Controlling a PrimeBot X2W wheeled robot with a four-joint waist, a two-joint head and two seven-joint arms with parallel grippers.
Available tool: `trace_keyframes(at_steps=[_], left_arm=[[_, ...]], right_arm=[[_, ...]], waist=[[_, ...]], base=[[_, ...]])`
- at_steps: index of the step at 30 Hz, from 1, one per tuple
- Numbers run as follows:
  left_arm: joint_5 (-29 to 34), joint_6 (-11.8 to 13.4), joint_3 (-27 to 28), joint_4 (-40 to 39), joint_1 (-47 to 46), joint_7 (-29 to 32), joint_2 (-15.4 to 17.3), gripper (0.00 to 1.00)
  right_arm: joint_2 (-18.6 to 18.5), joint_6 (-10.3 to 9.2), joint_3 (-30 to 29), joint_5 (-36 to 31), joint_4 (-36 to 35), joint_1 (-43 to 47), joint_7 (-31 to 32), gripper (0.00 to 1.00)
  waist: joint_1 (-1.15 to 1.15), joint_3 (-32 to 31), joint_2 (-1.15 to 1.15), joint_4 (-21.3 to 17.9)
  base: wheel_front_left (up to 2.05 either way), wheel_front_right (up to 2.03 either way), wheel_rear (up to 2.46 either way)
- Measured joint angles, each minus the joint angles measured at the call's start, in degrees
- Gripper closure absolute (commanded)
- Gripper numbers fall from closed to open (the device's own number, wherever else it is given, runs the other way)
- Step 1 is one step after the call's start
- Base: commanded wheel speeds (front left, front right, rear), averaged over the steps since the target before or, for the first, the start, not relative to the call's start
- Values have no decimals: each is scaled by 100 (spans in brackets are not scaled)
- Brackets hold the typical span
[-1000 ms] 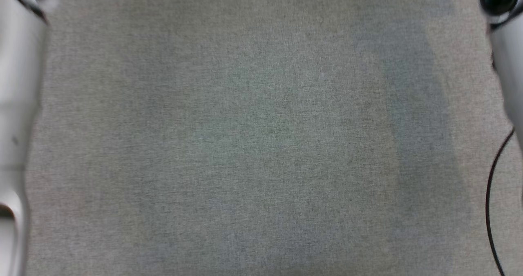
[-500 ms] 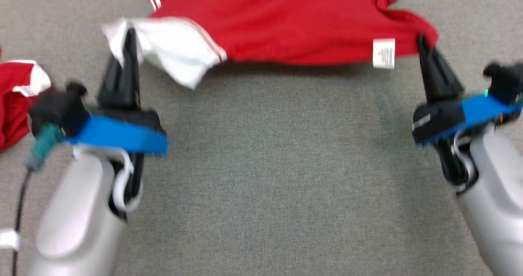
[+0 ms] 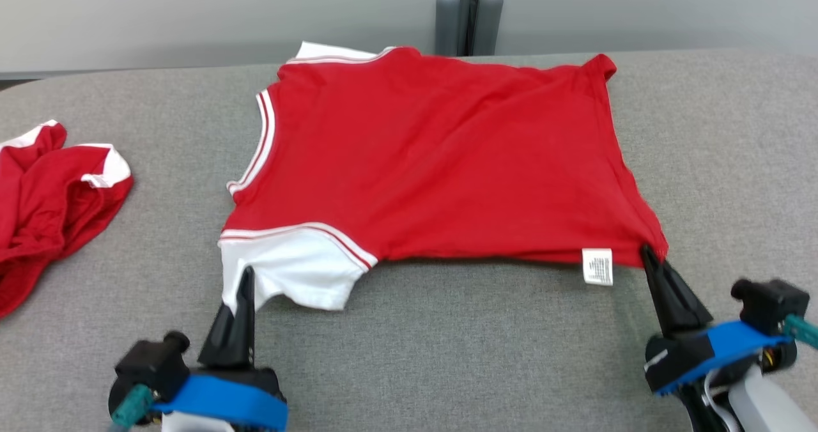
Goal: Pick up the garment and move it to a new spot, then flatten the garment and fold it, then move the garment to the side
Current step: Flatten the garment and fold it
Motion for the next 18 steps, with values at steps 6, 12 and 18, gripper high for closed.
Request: trace_keyframes(at_steps=[6,12,18], left_arm=[[-44,81,-111,-188,594,10,5,100],[-131,201,-149,-426,1102,60,10,100],[-134,226,-253,-561,1286,155,37,100]], right_arm=[[11,0,-165,-76,-299,740,65,100],[88,0,-506,-210,-766,1518,276,100],[260,0,-903,-361,-1149,1890,570,100]], waist=[[1,-226,0,49],[1,-402,0,106],[1,-431,0,128]], base=[[0,0,0],[0,0,0],[0,0,0]])
